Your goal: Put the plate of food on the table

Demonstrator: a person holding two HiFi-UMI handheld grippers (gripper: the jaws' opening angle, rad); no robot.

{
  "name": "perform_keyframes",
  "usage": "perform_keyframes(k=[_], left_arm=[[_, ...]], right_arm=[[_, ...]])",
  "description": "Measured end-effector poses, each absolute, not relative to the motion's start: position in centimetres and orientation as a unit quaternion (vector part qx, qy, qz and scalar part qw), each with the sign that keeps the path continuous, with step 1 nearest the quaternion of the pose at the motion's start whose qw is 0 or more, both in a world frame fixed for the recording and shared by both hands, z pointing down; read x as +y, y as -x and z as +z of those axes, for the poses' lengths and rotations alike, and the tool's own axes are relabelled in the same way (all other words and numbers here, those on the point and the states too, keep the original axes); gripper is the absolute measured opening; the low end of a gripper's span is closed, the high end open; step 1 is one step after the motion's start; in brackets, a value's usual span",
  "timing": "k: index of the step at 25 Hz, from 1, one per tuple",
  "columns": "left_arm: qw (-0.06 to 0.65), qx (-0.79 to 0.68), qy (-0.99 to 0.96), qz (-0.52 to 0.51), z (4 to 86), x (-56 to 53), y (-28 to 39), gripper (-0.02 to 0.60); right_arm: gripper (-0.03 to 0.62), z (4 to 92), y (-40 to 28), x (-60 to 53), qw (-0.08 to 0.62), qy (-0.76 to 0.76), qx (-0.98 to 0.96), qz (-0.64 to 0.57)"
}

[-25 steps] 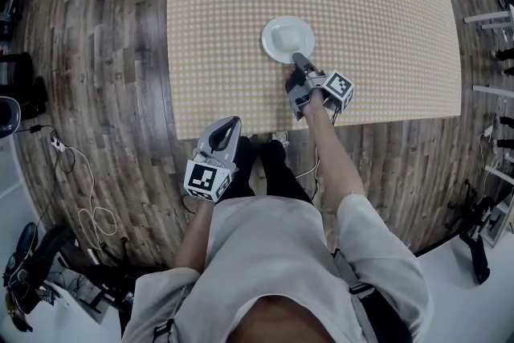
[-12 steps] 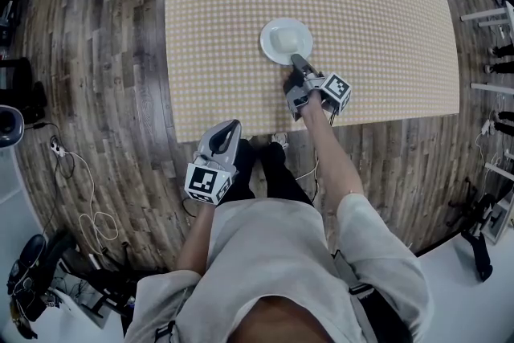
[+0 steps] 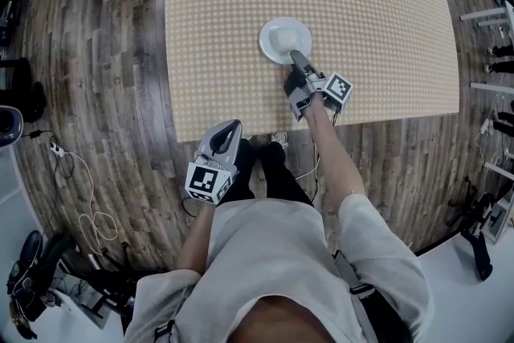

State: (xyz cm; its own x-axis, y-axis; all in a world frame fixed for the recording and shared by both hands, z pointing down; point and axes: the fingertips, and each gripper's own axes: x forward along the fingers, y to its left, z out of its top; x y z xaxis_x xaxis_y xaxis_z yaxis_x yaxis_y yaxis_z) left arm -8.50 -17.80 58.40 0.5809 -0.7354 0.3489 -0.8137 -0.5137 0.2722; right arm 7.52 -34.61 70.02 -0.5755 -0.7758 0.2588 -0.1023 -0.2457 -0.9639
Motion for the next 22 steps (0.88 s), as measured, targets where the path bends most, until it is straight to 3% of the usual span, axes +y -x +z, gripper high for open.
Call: perform_keyframes(k=[13,22], left_arm=[[0.209,-0.446,-0.865,0.092,58.3,-17.5,8.4,0.01],[0.21,-0.446,-0.866,0.09,58.2,-17.6,8.2,0.009]], right_arm=[[0.16,69.2,-5.6,-34.2,0.136,0.381,0.647,-0.647],[0.178,69.9,-5.2,-33.3,-0.002,0.402,0.684,-0.609]])
